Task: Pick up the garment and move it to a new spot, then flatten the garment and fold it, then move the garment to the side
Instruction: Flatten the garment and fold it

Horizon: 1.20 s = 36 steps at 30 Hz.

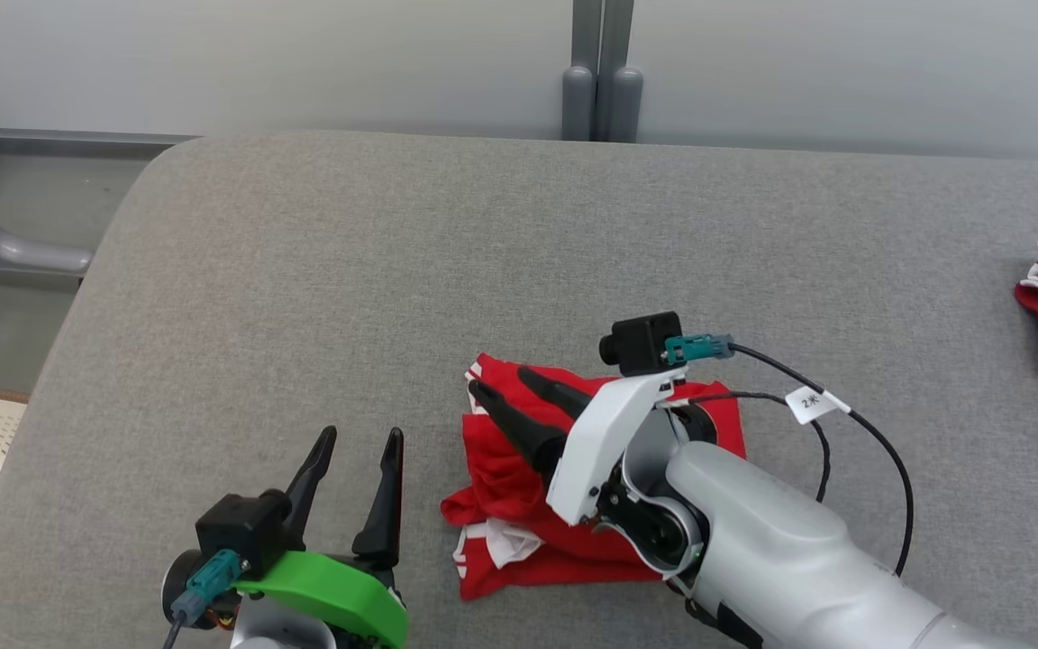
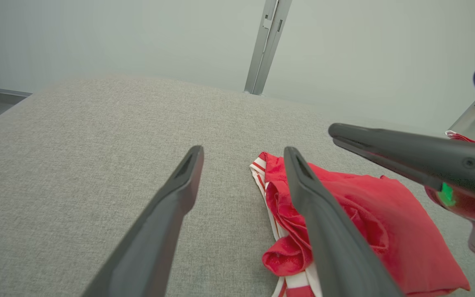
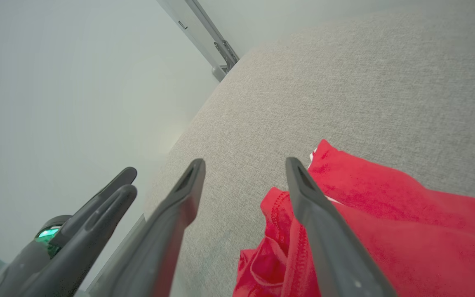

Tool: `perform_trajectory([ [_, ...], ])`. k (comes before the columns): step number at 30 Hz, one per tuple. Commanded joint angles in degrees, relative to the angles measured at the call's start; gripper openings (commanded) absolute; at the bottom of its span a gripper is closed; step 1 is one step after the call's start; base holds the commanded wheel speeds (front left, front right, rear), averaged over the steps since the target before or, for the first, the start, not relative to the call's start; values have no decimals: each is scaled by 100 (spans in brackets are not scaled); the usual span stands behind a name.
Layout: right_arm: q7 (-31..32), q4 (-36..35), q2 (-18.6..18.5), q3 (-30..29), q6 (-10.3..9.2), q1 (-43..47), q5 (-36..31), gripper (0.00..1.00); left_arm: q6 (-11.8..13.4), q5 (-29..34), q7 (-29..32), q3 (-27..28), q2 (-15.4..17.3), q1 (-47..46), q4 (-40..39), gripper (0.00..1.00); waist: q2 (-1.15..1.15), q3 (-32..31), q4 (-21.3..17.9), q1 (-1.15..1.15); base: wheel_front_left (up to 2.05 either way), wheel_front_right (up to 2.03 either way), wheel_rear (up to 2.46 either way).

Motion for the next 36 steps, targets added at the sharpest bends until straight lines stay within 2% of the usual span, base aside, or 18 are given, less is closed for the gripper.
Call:
perform_trajectory([
  [1, -150, 46, -9, 6, 1, -109, 53, 100, 9, 35, -26, -10, -14, -96, 4, 100, 0, -6, -60, 0, 0, 0, 0],
  [12, -1221, 632, -48, -241, 1, -453, -696, 100, 59, 84, -76, -4, 53, -105, -50, 100, 0, -35, -346, 0, 0, 0, 0],
  [19, -1415, 652, -187, -599, 1, -101, -1258, 100, 109, 92, -115, 13, 87, -60, -100, 100, 0, -59, -436, 0, 0, 0, 0],
  [22, -1437, 467, -257, -965, 1, 140, -1679, 100, 150, 125, -145, 47, 107, -13, -136, 100, 0, -78, -432, 0, 0, 0, 0],
  [23, -1428, 387, -264, -1108, 1, 266, -1828, 87, 167, 136, -153, 55, 111, 5, -148, 100, 0, -86, -425, 0, 0, 0, 0],
  [24, -1429, 302, -265, -1252, 1, 412, -1982, 79, 183, 141, -167, 71, 117, 29, -164, 100, 0, -93, -417, 0, 0, 0, 0],
  [25, -1430, 184, -258, -1421, 1, 590, -2181, 60, 195, 144, -173, 85, 127, 55, -182, 100, 0, -102, -404, 0, 0, 0, 0],
  [26, -1430, 70, -242, -1608, 1, 772, -2366, 49, 212, 147, -187, 101, 138, 78, -196, 100, 0, -118, -387, 0, 0, 0, 0],
  [28, -1432, -156, -209, -1919, 1, 1081, -2724, 41, 242, 159, -204, 121, 158, 123, -214, 100, 0, -142, -357, 0, 0, 0, 0],
  [30, -1432, -325, -162, -2183, 1, 1417, -3042, 26, 258, 150, -214, 149, 162, 156, -229, 100, 0, -164, -322, 0, 0, 0, 0],
  [31, -1432, -388, -137, -2301, 1, 1598, -3199, 16, 265, 144, -225, 156, 166, 177, -235, 100, 0, -177, -298, 0, 0, 0, 0],
  [32, -1432, -435, -116, -2375, 1, 1714, -3320, 0, 272, 138, -231, 163, 169, 195, -240, 100, 0, -186, -277, 0, 0, 0, 0],
  [36, -1432, -546, -39, -2523, 1, 2076, -3789, 0, 280, 134, -239, 165, 187, 221, -271, 100, 0, -211, -149, 0, 0, 0, 0],
])
